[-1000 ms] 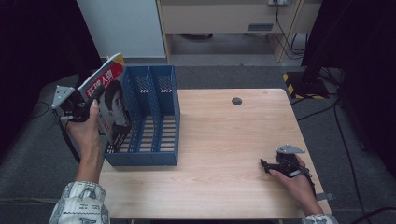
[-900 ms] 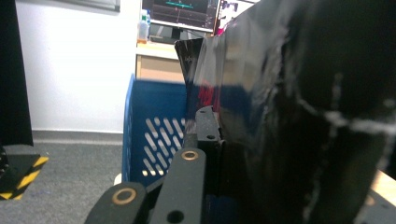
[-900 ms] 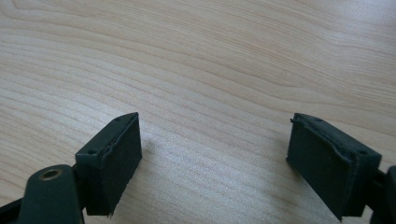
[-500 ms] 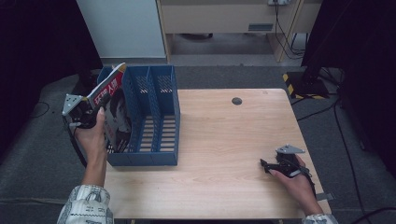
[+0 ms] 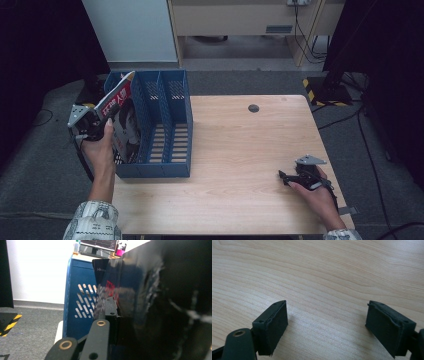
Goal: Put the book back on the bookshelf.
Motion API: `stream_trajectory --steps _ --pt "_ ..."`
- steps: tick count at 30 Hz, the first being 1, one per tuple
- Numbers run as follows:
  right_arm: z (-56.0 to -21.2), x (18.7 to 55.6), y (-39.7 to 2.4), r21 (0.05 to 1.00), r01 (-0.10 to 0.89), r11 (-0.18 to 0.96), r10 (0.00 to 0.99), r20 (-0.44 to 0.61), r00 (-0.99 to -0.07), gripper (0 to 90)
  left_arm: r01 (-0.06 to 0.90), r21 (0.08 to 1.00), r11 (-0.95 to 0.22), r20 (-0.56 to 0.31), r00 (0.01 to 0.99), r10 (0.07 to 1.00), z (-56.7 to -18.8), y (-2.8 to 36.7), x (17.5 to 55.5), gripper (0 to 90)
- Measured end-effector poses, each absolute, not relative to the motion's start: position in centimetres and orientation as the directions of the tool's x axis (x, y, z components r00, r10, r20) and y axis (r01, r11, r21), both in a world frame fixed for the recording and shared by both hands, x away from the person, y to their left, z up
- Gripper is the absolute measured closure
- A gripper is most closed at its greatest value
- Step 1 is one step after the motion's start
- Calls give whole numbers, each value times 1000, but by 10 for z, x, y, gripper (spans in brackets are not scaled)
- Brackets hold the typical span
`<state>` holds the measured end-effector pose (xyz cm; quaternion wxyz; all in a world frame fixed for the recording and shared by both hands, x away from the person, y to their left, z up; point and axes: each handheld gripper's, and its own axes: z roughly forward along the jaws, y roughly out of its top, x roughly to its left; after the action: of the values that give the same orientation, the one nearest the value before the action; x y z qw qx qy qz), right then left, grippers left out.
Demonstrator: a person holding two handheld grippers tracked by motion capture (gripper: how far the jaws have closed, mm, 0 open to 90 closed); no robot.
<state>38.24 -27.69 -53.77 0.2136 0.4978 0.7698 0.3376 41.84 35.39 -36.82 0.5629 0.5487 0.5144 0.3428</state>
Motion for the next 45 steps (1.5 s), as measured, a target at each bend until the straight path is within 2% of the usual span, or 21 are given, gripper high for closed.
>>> stream_trajectory --steps 10,24,45 --pt "-538 382 -277 731 624 275 911 10 -413 178 189 972 137 -178 224 958 -370 353 417 844" --pt "-538 382 -277 731 624 275 911 10 -413 178 200 968 154 -198 223 955 -381 359 411 830" --pt "-538 382 -276 732 622 276 911 8 -413 178 287 941 181 -227 134 965 -376 381 407 818"
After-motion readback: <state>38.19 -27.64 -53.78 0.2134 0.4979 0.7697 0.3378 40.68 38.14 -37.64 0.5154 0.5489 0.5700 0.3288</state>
